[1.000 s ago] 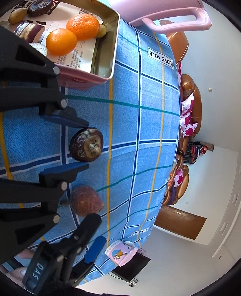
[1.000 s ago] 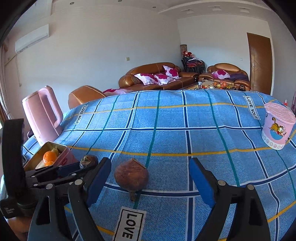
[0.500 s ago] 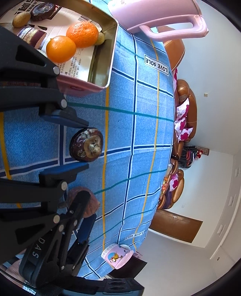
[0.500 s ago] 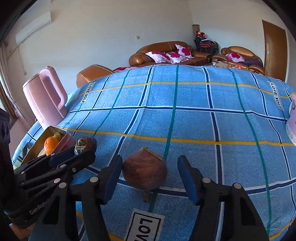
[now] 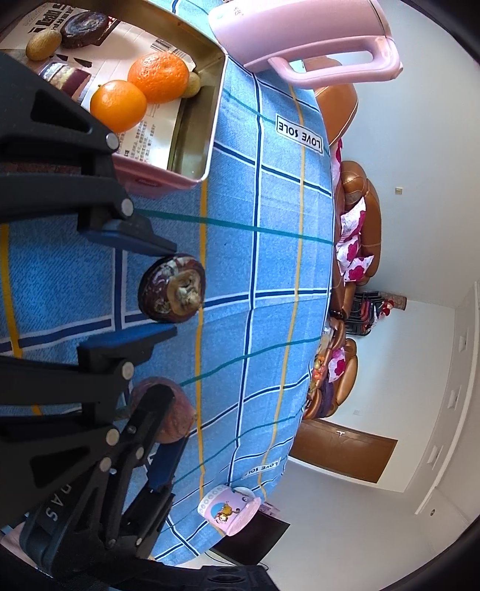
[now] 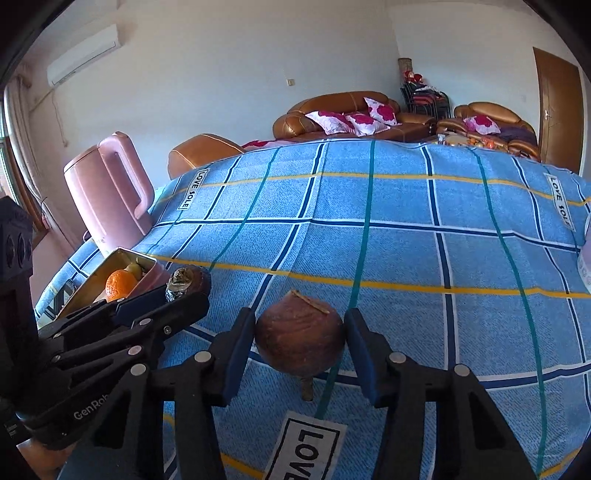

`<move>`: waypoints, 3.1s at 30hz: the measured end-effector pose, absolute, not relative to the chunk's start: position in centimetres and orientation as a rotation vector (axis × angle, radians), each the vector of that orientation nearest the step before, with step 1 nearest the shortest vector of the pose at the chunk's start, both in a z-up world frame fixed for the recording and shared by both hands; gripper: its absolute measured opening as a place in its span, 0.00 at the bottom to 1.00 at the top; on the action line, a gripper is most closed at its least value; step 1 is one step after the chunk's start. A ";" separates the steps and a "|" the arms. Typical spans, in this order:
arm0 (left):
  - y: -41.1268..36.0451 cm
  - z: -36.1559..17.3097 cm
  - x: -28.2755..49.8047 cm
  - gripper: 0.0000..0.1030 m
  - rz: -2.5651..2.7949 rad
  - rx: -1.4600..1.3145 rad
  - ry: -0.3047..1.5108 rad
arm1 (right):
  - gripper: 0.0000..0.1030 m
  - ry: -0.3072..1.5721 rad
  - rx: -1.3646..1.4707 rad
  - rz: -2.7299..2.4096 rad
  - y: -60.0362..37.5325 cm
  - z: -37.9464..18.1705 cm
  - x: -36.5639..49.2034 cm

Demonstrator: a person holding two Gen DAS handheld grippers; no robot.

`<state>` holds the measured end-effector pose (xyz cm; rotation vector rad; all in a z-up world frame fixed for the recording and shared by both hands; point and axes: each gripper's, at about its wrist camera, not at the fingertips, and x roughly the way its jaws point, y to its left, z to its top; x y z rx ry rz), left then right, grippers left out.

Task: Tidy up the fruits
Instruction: 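Lift and carry the mangosteen with the left gripper over the tin while the right carries the passion fruit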

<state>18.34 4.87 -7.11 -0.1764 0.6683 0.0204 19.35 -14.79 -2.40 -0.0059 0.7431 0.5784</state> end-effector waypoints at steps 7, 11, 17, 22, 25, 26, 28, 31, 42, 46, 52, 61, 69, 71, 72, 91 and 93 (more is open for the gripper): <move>4.5 -6.6 17.6 0.38 0.023 -0.150 0.624 | 0.51 0.693 -0.016 0.565 -15.0 -1.7 18.8; 4.2 -6.3 17.3 0.38 0.022 -0.131 0.603 | 0.50 0.659 -0.005 0.562 -15.4 -1.4 18.3; 3.8 -5.9 16.9 0.38 0.034 -0.106 0.571 | 0.51 0.583 0.003 0.548 -16.0 -0.6 17.2; 3.8 -5.7 16.4 0.38 0.042 -0.099 0.544 | 0.51 0.548 0.011 0.542 -16.3 -0.2 16.7; 3.7 -5.5 16.1 0.38 0.047 -0.092 0.526 | 0.51 0.528 0.015 0.543 -16.4 0.0 16.4; 3.6 -5.4 16.0 0.38 0.048 -0.089 0.521 | 0.51 0.524 0.014 0.543 -16.4 0.0 16.3; 3.5 -5.3 15.8 0.38 0.049 -0.084 0.511 | 0.51 0.519 0.012 0.545 -16.4 0.0 16.2; 3.4 -5.2 15.6 0.38 0.052 -0.080 0.497 | 0.51 0.511 0.013 0.548 -16.5 0.1 16.0; 3.1 -4.6 14.6 0.38 0.067 -0.059 0.440 | 0.51 0.441 0.018 0.542 -17.0 0.6 14.9; 3.0 -4.5 14.4 0.38 0.072 -0.051 0.422 | 0.51 0.420 0.015 0.539 -17.0 0.8 14.5; 2.9 -4.3 13.8 0.38 0.083 -0.042 0.390 | 0.51 0.397 0.017 0.535 -17.3 0.9 14.1; 2.6 -4.0 12.8 0.38 0.102 -0.023 0.336 | 0.51 0.360 0.019 0.526 -17.6 1.1 13.3; 2.5 -3.7 12.1 0.38 0.115 -0.013 0.307 | 0.51 0.330 0.006 0.521 -17.5 1.3 12.7; 2.4 -3.6 11.9 0.38 0.116 -0.013 0.305 | 0.51 0.324 0.006 0.521 -17.6 1.4 12.5; 2.4 -3.6 11.9 0.38 0.116 -0.012 0.304 | 0.51 0.321 0.006 0.521 -17.7 1.3 12.4; 2.7 -3.5 10.2 0.38 0.129 -0.015 0.275 | 0.51 0.268 -0.007 0.519 -17.9 1.7 10.8; 2.8 -3.4 10.2 0.38 0.128 -0.016 0.276 | 0.51 0.266 -0.010 0.519 -17.9 1.7 10.7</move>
